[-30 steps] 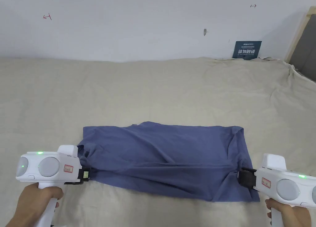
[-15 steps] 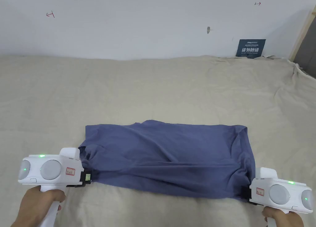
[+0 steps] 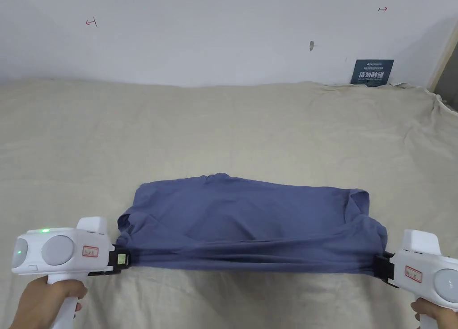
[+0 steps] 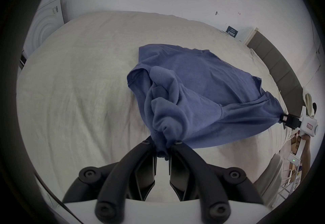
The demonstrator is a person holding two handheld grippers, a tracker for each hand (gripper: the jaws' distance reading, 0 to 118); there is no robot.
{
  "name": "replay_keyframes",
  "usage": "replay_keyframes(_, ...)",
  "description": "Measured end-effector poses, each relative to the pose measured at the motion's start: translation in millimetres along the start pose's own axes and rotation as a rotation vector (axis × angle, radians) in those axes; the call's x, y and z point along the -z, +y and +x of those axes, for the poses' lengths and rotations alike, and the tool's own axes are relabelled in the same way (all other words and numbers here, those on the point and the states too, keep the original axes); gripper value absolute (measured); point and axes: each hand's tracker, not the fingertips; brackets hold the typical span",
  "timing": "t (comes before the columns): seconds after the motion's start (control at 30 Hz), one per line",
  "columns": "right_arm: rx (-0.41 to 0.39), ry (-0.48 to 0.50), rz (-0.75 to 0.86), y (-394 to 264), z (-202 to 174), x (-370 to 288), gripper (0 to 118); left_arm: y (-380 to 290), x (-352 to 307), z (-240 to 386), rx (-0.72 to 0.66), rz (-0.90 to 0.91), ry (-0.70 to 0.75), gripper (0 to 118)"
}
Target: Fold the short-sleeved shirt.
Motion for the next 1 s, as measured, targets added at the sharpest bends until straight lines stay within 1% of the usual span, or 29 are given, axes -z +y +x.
replay_keyframes(0.13,0.012,0.030,-0.009,-19,-2,-31,6,-29,-24,-6,-0.008,-0.005,-0.015,11)
replay_keyframes(0.33,0.003,0.030,-0.047,-57,-3,-54,6,-76,-44,-7,-0.015,-0.028,-0.018,11)
replay_keyframes(0.47,0.016,0.017,-0.102,-80,0,-49,6,-98,-33,-12,-0.030,-0.070,0.000,11)
replay_keyframes(0.5,0.022,0.010,-0.121,-84,6,-40,6,-103,-29,-12,-0.033,-0.082,0.010,11)
replay_keyframes(0.67,0.021,-0.033,-0.196,-102,12,-11,6,-116,-12,-12,-0.061,-0.126,0.050,11)
replay_keyframes(0.73,0.018,-0.042,-0.200,-107,10,-6,6,-119,-9,-11,-0.055,-0.128,0.067,11)
replay_keyframes(0.93,0.009,-0.058,-0.177,-104,-1,-19,6,-119,-16,-6,-0.056,-0.110,0.073,11)
replay_keyframes(1.0,0.001,-0.062,-0.156,-102,-4,-25,10,-118,-19,-2,-0.047,-0.095,0.076,13)
